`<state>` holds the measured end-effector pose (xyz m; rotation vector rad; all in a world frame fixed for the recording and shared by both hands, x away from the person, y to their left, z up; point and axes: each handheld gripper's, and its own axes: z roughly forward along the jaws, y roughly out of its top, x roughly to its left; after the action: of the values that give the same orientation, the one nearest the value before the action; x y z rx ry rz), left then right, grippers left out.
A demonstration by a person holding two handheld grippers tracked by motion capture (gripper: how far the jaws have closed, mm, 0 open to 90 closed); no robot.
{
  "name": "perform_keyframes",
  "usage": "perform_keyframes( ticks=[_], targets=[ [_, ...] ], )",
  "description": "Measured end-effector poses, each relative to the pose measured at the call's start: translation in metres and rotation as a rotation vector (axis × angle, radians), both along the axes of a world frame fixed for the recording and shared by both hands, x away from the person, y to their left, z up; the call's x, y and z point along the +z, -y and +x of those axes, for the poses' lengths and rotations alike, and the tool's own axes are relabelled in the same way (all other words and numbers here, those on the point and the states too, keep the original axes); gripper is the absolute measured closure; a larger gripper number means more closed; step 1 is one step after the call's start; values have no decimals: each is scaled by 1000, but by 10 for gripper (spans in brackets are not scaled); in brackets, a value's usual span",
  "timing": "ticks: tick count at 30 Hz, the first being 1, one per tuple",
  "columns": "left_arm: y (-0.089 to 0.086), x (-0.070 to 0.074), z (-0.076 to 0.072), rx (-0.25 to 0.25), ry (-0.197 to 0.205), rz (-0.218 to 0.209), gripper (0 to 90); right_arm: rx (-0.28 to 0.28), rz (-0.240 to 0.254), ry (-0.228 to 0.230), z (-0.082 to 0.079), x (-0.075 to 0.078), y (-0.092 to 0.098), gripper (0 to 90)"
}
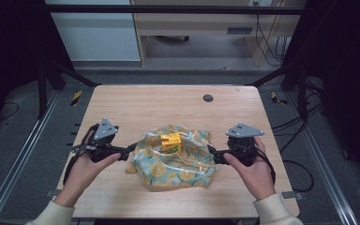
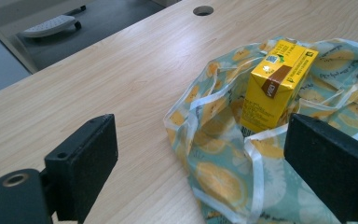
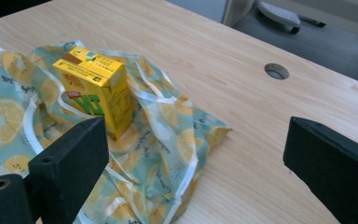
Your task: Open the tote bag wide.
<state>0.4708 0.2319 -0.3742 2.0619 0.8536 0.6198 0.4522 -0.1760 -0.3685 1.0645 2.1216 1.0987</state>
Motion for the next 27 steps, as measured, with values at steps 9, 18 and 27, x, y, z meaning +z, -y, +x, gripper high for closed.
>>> perform_keyframes(
  ticks=[9, 18, 27],
  targets=[
    [-24, -9, -11, 32, 7, 28, 80, -64, 28, 18, -6, 3, 24, 55],
    [-56, -24, -9, 91, -33, -4, 75, -179, 47, 2, -9, -9, 57, 54],
    [-80, -45, -2, 150, -46, 30, 73, -264, 41, -62, -10, -37, 80, 60]
  ],
)
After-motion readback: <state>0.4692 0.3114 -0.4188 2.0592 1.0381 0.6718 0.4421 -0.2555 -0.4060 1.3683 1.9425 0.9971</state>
